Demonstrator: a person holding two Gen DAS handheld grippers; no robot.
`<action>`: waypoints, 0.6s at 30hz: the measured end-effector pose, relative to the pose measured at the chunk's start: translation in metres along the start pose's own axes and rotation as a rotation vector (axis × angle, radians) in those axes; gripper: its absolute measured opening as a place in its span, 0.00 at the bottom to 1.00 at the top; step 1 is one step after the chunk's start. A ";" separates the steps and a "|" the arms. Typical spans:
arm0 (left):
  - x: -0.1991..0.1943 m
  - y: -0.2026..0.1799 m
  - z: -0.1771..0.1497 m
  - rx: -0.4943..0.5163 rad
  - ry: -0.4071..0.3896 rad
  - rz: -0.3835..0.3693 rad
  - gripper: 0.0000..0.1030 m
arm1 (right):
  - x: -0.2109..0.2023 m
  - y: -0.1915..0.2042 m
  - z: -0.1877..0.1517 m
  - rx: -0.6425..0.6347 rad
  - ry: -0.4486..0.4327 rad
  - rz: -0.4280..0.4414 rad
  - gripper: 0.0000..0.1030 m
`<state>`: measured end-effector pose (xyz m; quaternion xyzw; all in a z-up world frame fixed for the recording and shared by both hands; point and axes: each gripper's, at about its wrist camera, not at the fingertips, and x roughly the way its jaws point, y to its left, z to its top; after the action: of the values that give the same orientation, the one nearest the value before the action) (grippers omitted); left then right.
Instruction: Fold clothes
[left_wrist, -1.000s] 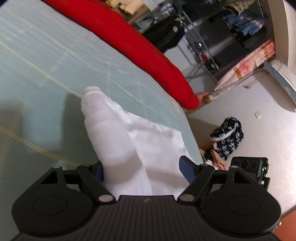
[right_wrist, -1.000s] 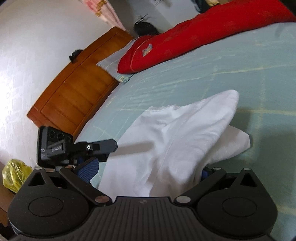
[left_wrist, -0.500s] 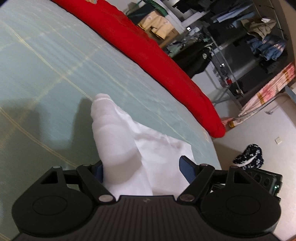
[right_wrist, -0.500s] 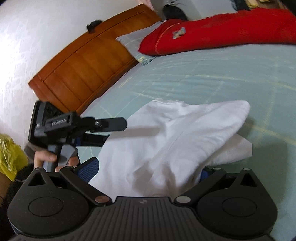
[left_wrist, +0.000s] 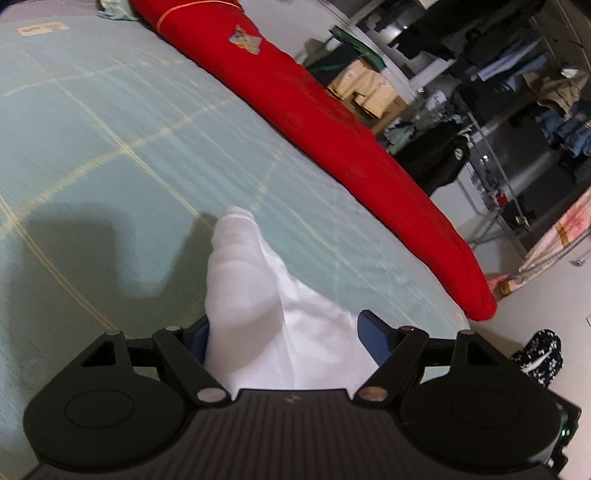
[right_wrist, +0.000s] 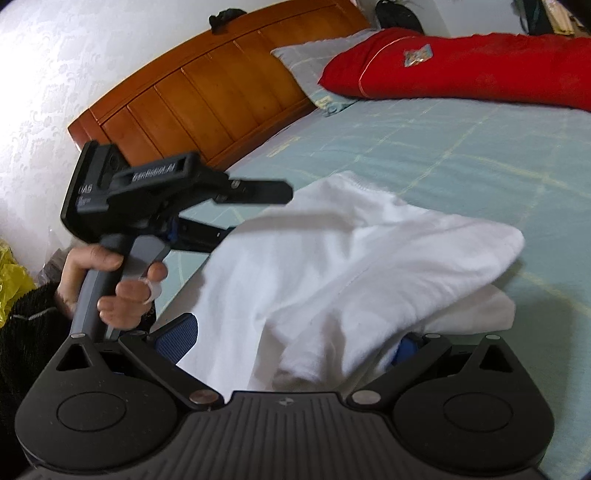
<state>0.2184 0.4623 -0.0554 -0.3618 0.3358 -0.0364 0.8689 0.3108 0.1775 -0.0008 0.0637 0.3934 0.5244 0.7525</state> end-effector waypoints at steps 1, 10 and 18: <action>0.001 0.002 0.001 -0.004 -0.001 0.003 0.76 | 0.004 0.001 -0.001 -0.005 0.004 0.002 1.00; 0.008 0.024 0.005 -0.011 0.015 0.045 0.76 | 0.009 0.008 -0.009 -0.023 0.019 0.005 1.00; 0.004 0.033 0.011 -0.009 -0.020 0.125 0.76 | 0.002 0.010 -0.013 -0.032 0.031 0.007 1.00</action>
<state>0.2219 0.4920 -0.0736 -0.3442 0.3491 0.0230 0.8713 0.2953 0.1798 -0.0057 0.0448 0.3965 0.5343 0.7452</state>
